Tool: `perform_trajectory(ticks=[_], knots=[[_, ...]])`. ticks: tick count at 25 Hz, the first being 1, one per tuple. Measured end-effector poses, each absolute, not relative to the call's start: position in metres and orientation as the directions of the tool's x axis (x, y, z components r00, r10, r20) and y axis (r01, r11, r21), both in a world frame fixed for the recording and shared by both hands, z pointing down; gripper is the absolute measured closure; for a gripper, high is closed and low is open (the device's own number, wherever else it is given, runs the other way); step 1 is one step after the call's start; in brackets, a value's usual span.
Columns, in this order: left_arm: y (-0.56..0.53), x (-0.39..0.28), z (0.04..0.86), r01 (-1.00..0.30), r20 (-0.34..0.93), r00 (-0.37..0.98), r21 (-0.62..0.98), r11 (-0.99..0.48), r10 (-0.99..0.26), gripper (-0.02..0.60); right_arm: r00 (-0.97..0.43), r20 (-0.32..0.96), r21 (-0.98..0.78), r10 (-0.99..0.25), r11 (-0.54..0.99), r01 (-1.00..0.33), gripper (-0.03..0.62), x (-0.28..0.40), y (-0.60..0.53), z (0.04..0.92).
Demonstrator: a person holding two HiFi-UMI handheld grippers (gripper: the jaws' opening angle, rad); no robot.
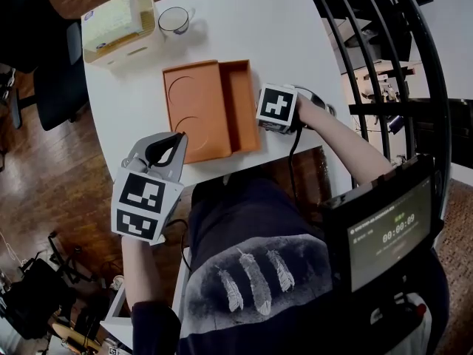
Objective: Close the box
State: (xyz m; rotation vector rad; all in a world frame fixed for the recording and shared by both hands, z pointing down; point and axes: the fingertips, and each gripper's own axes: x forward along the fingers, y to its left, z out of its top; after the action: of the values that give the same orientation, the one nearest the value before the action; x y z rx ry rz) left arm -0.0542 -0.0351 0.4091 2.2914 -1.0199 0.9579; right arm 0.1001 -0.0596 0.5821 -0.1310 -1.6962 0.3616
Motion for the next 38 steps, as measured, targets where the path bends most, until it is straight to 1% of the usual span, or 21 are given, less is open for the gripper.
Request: perform_trajectory(ticks=[15, 20, 31, 38], knots=[[-0.037, -0.056, 0.405, -0.768, 0.732, 0.503, 0.137, -0.625, -0.458, 0.568, -0.172, 0.938, -0.322, 0.302, 0.942, -0.100, 0.589, 0.084, -0.058, 0.575], [-0.036, -0.057, 0.406, -0.765, 0.732, 0.507, 0.139, -0.629, -0.455, 0.568, -0.175, 0.947, -0.288, 0.270, 0.954, -0.085, 0.589, 0.077, -0.065, 0.576], [-0.035, -0.062, 0.403, -0.774, 0.731, 0.502, 0.141, -0.618, -0.462, 0.568, -0.170, 0.939, -0.314, 0.300, 0.947, -0.064, 0.589, 0.067, -0.057, 0.570], [-0.037, -0.063, 0.402, -0.776, 0.730, 0.502, 0.145, -0.613, -0.463, 0.568, -0.162, 0.943, -0.300, 0.289, 0.953, -0.045, 0.589, 0.064, -0.060, 0.567]])
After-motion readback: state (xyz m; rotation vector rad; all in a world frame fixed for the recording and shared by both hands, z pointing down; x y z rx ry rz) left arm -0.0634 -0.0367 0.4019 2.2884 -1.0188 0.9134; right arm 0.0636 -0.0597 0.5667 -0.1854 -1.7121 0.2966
